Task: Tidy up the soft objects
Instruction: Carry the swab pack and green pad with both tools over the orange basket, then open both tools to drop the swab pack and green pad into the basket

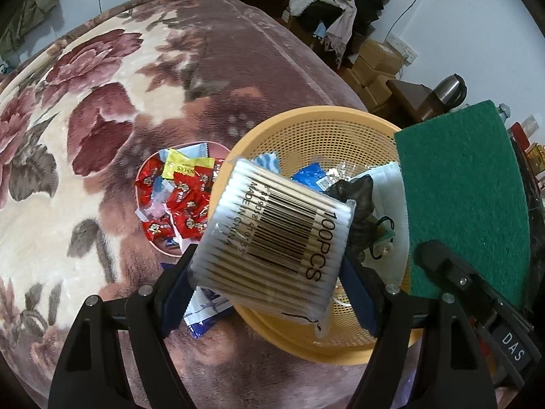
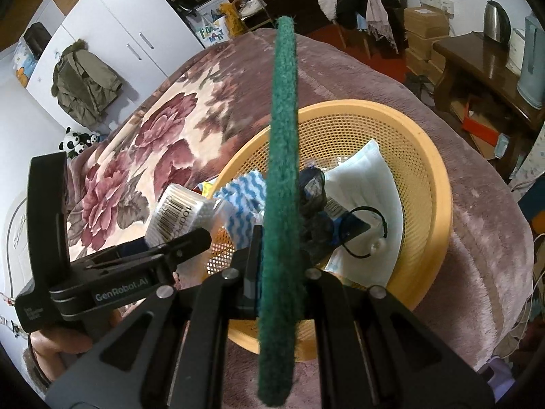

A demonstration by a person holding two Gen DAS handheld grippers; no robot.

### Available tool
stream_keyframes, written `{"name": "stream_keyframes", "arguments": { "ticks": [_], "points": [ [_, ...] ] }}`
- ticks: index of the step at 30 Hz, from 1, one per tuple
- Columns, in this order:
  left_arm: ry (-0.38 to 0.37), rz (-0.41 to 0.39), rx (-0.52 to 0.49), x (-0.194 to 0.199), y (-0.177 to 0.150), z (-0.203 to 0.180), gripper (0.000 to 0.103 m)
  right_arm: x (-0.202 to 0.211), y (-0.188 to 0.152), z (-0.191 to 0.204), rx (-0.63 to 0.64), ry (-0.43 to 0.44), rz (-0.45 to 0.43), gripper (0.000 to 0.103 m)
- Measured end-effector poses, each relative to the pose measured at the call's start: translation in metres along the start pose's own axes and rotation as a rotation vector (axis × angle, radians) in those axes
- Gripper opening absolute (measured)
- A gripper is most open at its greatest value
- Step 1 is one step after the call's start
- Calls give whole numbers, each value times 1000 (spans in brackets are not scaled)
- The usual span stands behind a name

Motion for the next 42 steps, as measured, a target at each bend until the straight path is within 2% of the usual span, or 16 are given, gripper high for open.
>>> {"name": "stream_keyframes", "arguments": {
  "ticks": [13, 16, 18, 19, 20, 21, 22, 23, 24, 25, 30, 42],
  "points": [
    [-48, 12, -30, -14, 8, -27, 80, -1, 12, -2, 18, -11, -5, 9],
    [-25, 54, -64, -26, 7, -36, 82, -14, 15, -11, 13, 4, 67, 9],
    [-23, 68, -62, -30, 3, -36, 85, -26, 15, -24, -40, -16, 149, 14],
    [-8, 61, -51, -30, 1, -34, 89, -27, 15, -26, -45, -33, 157, 24],
    [5, 50, -39, -28, 0, -33, 92, -26, 13, -28, -36, -72, 155, 38],
    [11, 40, -30, -27, 0, -30, 93, -24, 13, -28, -21, -106, 146, 47],
    [8, 34, -17, -26, 0, -27, 97, -20, 12, -28, -4, -154, 125, 67],
    [-1, 34, -7, -25, 0, -24, 102, -16, 12, -29, -4, -164, 110, 76],
    [-16, 34, 3, -25, 0, -22, 102, -13, 12, -31, -13, -151, 97, 88],
    [-34, 33, 13, -23, 1, -20, 102, -11, 13, -33, -22, -139, 87, 94],
    [-35, 22, -2, -17, 1, -22, 102, 1, 17, -33, -37, -102, 33, 94],
    [-7, 6, 1, 5, -9, -13, 103, 11, -1, -21, -73, -20, 39, 94]
  ]
}}
Point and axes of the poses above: each gripper's, at about its wrist camera, not at the fingertips, and x roughly against the way its jaws point, z to its left, y to its top, the point moved 1 cm from there along -x, roughly the way its jaws point, and after that the axes turned 6 degrees about y, right-handed, at the moved point
